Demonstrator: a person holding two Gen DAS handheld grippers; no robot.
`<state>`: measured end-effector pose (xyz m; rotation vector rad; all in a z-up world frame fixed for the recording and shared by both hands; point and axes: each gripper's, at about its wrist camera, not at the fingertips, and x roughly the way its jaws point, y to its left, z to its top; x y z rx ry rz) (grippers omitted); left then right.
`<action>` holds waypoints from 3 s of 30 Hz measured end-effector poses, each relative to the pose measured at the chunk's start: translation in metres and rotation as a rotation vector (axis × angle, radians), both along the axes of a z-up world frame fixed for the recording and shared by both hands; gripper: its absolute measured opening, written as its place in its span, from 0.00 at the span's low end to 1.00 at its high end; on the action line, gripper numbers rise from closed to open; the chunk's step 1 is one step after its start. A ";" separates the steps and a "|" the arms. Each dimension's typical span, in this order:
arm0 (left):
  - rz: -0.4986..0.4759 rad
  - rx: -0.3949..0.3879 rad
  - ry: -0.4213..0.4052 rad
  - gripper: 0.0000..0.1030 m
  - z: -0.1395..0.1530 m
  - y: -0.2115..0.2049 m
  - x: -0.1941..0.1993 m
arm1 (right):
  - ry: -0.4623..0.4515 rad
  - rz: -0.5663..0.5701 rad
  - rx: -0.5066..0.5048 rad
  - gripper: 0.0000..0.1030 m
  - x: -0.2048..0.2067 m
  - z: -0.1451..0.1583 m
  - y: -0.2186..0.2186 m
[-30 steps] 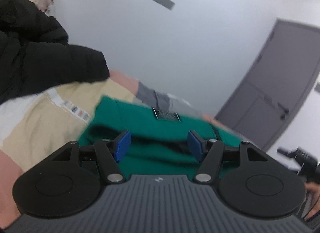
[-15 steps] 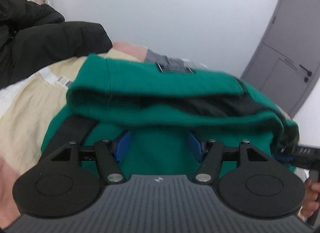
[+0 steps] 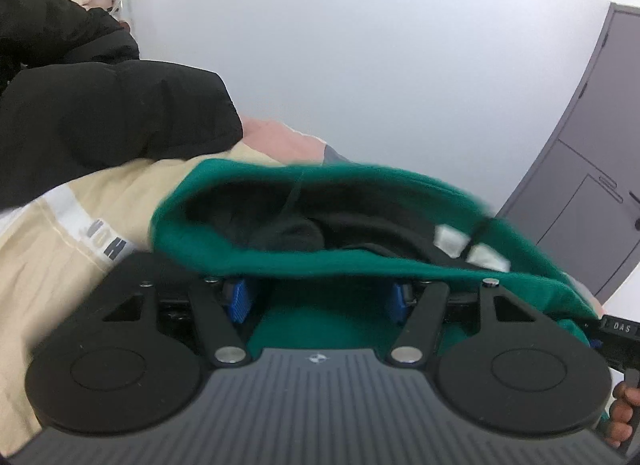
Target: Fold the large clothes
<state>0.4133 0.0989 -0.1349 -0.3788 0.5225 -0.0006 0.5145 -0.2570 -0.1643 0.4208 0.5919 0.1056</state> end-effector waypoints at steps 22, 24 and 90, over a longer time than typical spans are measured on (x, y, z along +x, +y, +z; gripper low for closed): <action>-0.221 0.102 -0.027 0.66 0.023 -0.066 -0.054 | -0.068 0.285 -0.066 0.34 -0.072 0.030 0.075; -0.236 0.140 -0.011 0.66 0.017 -0.071 -0.058 | -0.068 0.300 -0.096 0.33 -0.078 0.028 0.082; 0.235 -0.936 0.133 0.63 -0.104 0.040 -0.129 | 0.282 -0.173 0.906 0.76 -0.136 -0.097 -0.008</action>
